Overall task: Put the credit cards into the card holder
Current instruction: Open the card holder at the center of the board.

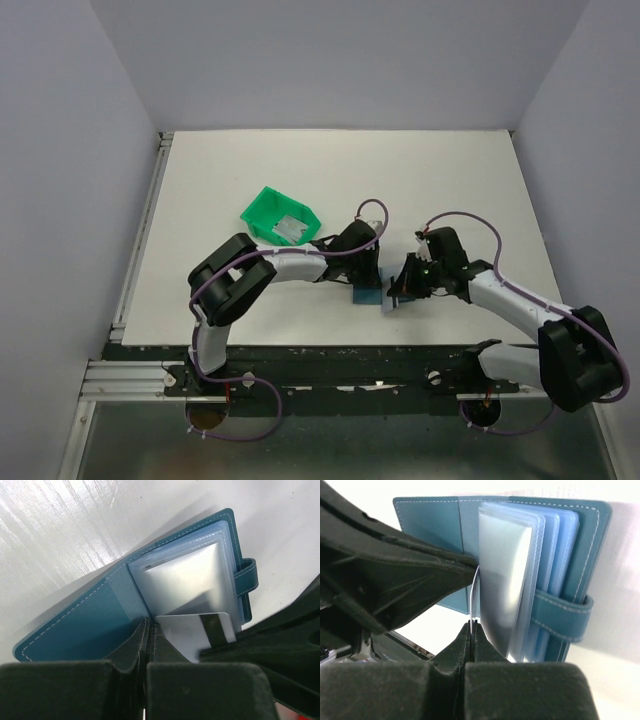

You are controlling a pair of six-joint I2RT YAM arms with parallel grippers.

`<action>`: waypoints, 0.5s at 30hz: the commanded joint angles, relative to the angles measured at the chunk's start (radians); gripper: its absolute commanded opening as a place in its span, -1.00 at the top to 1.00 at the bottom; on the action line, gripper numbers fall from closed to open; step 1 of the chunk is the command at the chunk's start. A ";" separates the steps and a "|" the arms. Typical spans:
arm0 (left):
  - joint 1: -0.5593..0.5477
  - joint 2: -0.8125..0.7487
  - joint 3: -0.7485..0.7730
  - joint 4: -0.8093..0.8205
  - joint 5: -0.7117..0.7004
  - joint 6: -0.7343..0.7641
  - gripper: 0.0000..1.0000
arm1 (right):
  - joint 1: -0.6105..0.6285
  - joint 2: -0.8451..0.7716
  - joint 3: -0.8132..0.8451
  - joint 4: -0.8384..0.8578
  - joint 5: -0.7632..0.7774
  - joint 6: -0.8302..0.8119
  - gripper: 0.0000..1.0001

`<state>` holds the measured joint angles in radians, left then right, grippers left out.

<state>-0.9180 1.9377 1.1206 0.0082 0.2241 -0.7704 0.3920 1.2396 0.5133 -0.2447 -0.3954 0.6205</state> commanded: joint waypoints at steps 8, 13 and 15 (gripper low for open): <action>-0.007 0.052 -0.048 -0.042 -0.034 -0.003 1.00 | 0.001 -0.121 0.137 -0.293 0.197 -0.057 0.99; -0.009 0.047 -0.061 -0.037 -0.035 -0.004 1.00 | 0.001 -0.065 0.195 -0.387 0.282 -0.096 0.99; -0.007 0.046 -0.062 -0.037 -0.034 -0.007 1.00 | 0.001 -0.048 0.211 -0.413 0.309 -0.103 0.99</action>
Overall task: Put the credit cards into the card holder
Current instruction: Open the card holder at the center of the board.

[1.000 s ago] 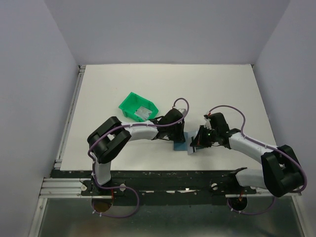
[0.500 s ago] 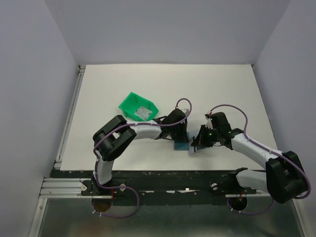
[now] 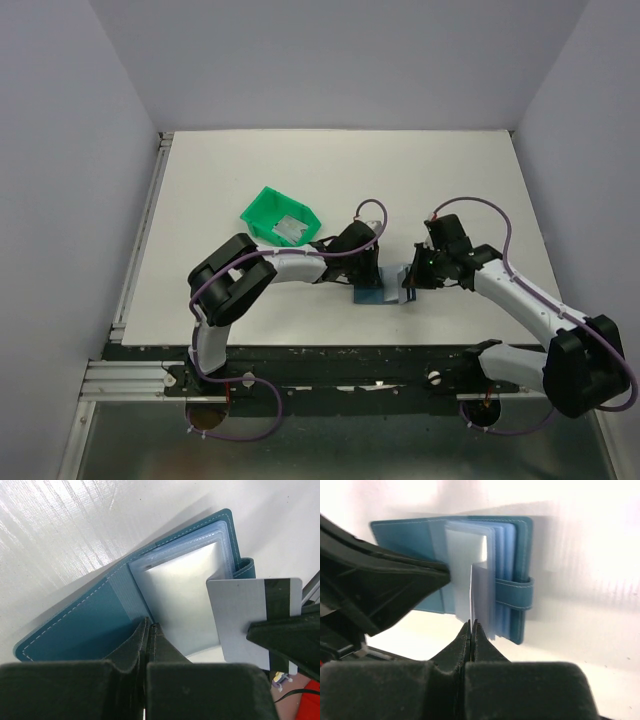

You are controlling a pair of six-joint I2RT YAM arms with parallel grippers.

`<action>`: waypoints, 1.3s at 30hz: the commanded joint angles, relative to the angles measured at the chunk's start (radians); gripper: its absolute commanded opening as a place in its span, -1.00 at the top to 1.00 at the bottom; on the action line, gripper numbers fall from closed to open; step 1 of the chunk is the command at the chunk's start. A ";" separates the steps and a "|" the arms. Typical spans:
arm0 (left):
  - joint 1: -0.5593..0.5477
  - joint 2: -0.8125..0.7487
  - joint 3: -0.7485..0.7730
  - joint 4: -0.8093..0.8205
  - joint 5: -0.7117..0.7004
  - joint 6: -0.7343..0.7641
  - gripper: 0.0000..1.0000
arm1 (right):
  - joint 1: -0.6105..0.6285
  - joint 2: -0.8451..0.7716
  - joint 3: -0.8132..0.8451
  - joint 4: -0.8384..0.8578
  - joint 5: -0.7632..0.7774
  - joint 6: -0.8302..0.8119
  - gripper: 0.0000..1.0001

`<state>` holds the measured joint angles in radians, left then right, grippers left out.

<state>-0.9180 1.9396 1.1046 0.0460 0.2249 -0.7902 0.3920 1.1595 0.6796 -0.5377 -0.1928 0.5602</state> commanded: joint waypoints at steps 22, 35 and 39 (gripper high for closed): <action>-0.008 0.050 -0.049 -0.078 -0.030 0.014 1.00 | -0.001 -0.052 0.028 -0.144 0.124 -0.043 0.99; -0.007 0.055 -0.054 -0.077 -0.025 0.009 1.00 | -0.001 -0.035 0.009 -0.122 0.099 -0.057 0.99; -0.007 0.058 -0.048 -0.081 -0.024 0.011 1.00 | -0.001 -0.038 0.014 -0.145 0.145 -0.063 0.99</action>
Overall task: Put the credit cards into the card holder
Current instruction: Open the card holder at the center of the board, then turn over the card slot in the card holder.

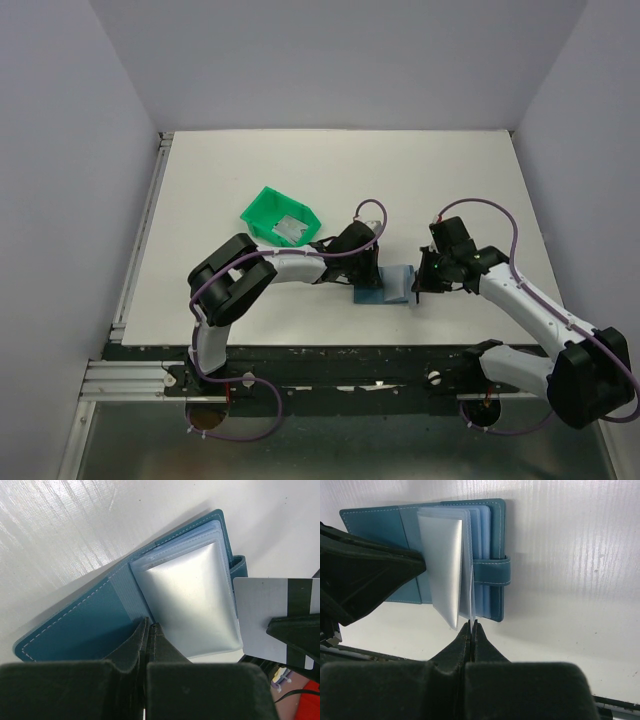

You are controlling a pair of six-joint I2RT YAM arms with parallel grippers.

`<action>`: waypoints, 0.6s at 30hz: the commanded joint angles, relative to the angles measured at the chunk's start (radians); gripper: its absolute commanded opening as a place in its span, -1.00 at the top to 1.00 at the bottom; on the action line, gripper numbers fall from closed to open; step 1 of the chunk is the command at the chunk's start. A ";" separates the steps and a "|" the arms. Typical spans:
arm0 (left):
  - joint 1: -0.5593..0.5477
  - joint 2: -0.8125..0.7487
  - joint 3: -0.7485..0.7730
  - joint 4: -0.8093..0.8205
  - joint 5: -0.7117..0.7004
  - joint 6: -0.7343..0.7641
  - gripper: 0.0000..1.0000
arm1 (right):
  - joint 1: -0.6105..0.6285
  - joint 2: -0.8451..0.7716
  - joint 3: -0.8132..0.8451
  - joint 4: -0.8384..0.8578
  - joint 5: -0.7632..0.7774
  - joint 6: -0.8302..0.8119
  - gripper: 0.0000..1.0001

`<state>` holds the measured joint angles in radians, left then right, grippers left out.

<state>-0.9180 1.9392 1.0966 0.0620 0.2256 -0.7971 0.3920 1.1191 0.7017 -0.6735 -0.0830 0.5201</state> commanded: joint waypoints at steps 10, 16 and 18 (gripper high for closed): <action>-0.007 0.061 -0.037 -0.100 -0.020 0.018 1.00 | -0.001 0.039 -0.011 0.002 0.012 -0.029 0.99; -0.007 0.064 -0.035 -0.102 -0.019 0.019 1.00 | -0.001 0.062 -0.022 0.052 -0.072 -0.042 1.00; -0.007 0.063 -0.035 -0.103 -0.017 0.018 1.00 | 0.001 0.053 -0.034 0.090 -0.124 -0.043 0.99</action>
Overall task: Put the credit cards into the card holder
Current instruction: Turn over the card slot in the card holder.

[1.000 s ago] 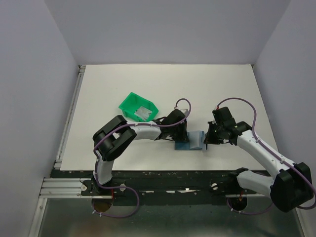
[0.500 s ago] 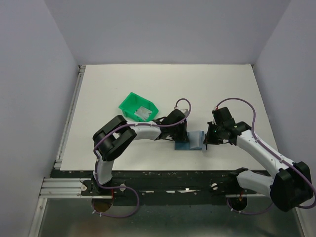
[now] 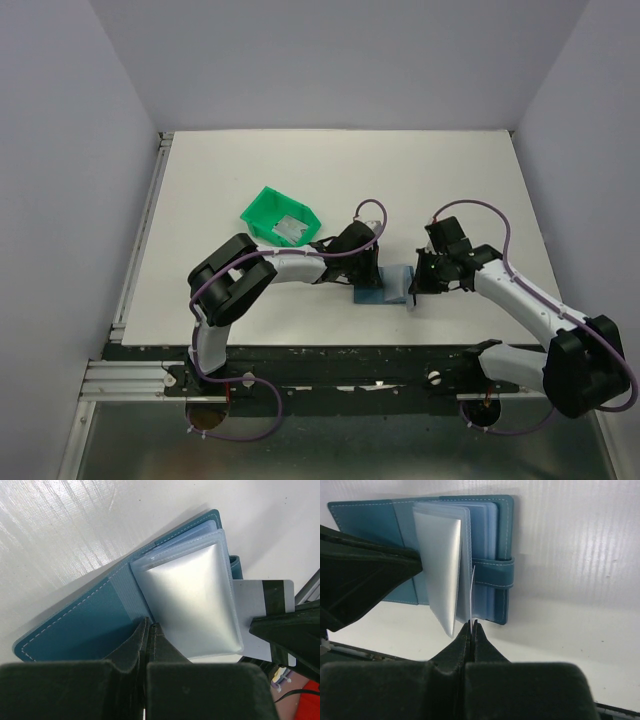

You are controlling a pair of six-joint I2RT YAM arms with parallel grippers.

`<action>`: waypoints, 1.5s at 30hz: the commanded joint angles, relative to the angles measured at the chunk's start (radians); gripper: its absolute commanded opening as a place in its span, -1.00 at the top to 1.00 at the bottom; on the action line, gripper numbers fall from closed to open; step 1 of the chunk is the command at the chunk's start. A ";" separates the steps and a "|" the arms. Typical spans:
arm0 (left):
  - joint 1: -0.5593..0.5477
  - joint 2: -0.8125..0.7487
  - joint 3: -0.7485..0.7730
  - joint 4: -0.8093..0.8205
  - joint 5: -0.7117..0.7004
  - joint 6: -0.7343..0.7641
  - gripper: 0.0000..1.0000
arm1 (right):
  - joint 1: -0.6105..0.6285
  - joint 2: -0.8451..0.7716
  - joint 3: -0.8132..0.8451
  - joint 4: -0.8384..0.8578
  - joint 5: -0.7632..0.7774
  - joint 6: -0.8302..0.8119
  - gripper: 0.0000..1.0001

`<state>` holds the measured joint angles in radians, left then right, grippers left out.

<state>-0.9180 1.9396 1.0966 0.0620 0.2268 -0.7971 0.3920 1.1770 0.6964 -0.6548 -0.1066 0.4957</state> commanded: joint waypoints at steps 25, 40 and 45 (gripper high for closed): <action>-0.007 -0.033 -0.078 -0.093 -0.032 0.006 1.00 | -0.001 0.064 -0.110 0.402 -0.386 0.041 0.99; -0.005 -0.300 -0.112 -0.067 -0.009 0.036 1.00 | -0.001 0.142 -0.146 0.514 -0.396 0.052 0.99; -0.004 -0.314 -0.112 -0.079 -0.018 0.036 1.00 | 0.001 0.124 -0.169 0.590 -0.456 0.070 0.99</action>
<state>-0.9184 1.6501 0.9745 -0.0010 0.1967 -0.7746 0.3862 1.3144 0.5541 -0.1539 -0.4965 0.5484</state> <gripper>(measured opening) 0.021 0.010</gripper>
